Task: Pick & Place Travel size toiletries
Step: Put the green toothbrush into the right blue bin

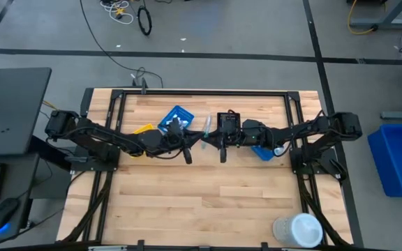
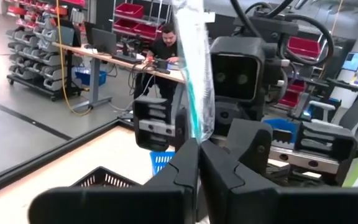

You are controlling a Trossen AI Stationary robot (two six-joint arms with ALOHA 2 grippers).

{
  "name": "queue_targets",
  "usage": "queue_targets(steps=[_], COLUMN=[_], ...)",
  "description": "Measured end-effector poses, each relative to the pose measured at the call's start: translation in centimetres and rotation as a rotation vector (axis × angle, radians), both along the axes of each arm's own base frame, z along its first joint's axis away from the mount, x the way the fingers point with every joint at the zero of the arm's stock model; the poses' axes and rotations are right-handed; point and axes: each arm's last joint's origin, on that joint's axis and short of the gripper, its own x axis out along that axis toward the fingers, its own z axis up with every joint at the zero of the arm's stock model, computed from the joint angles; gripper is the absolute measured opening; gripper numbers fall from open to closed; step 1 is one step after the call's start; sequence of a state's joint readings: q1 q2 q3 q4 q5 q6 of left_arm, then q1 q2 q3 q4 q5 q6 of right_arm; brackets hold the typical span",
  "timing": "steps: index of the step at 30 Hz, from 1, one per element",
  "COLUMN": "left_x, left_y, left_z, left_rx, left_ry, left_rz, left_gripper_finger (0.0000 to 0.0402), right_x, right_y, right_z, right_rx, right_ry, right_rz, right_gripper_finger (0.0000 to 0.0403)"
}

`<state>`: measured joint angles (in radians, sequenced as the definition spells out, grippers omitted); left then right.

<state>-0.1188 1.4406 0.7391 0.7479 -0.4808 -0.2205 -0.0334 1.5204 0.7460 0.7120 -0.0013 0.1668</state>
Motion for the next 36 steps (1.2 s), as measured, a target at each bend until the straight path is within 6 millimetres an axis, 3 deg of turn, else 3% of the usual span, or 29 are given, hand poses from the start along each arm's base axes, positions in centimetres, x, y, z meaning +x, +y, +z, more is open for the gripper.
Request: queue_targets(steps=[4, 14, 25, 33, 36], left_x=[0.0, -0.1, -0.1, -0.1, -0.1], left_y=[0.0, 0.2, 0.3, 0.4, 0.5], left_z=[-0.2, -1.0, -1.3, -1.5, -1.6], left_rx=[0.015, 0.038, 0.043, 0.046, 0.047], left_ry=[0.028, 0.116, 0.15, 0.171, 0.179], left_rz=[0.002, 0.075, 0.085, 0.09, 0.09], left_gripper_finger=[0.0021, 0.0028, 0.0122, 0.0156, 0.0157], right_x=[0.0, -1.3, -5.1, -7.9, -9.8], right_y=[-0.1, -0.2, 0.2, 1.3, 1.2], right_z=[-0.1, -0.2, 0.9, 7.8, 9.0], right_rx=[-0.05, -0.087, -0.035, 0.119, 0.162], right_ry=[0.008, 0.171, 0.479, 0.893, 1.123], right_rz=[-0.017, -0.09, -0.128, -0.205, -0.263], right_gripper_finger=[0.0018, 0.0023, 0.0023, 0.0023, 0.0023])
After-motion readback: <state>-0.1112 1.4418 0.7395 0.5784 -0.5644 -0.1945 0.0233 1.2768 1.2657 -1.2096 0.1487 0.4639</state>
